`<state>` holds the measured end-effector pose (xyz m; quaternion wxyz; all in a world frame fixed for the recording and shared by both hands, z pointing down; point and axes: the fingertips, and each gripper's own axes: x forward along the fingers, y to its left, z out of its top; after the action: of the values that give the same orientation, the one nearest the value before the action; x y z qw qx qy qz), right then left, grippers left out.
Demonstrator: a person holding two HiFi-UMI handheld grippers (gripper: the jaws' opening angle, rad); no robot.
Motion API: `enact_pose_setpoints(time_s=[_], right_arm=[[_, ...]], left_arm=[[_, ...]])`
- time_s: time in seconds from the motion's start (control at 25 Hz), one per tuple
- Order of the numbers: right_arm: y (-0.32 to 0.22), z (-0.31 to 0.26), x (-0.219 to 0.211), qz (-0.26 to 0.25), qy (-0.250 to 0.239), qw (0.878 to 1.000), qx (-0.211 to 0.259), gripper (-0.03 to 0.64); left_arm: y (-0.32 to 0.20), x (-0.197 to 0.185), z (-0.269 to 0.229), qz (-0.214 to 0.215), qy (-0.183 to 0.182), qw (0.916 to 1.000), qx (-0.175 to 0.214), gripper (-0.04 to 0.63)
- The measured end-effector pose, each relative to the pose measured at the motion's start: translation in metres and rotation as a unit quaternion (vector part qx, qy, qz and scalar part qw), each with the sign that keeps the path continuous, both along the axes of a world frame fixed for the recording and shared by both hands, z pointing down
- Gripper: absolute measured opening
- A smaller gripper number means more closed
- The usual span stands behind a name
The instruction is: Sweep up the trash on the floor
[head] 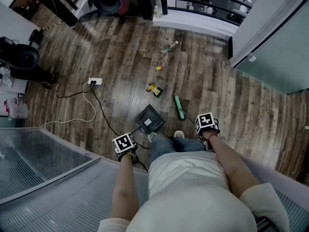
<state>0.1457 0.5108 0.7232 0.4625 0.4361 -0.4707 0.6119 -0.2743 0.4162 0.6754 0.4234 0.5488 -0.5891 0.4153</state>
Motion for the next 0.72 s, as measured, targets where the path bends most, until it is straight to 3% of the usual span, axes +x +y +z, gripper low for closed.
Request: enact_pose_setpoints(time_s=[0.72], right_arm=[[-0.0057,-0.0005,0.0035,-0.011,0.002,1.0,0.0,0.098]], left_arm=[[-0.0059,0.0007,0.0008,0.0,-0.002,1.0,-0.001,0.094]])
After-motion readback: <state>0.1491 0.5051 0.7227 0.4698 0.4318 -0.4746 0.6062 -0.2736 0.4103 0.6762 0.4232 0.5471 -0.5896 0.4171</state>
